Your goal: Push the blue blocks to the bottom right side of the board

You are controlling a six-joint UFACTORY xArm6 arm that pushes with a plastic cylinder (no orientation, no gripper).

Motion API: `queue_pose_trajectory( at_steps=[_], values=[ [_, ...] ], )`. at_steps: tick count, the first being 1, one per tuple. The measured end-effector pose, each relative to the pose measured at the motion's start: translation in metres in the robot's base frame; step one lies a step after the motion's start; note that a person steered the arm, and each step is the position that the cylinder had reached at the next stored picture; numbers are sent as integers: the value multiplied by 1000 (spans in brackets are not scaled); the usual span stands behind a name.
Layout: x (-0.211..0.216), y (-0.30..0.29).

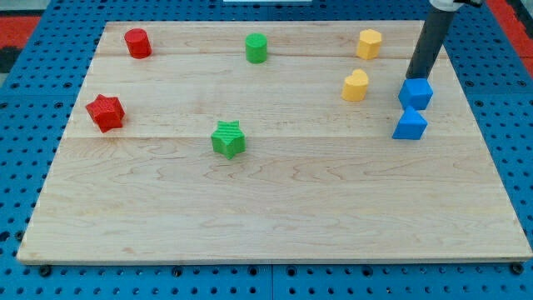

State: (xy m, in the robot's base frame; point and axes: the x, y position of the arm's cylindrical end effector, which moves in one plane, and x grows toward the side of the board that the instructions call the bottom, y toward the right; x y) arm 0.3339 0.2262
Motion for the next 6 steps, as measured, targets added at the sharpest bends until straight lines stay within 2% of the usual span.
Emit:
queue_pose_trajectory(
  at_steps=[2,4,6],
  values=[
    [26,0],
    [61,-28],
    [118,-50]
  ],
)
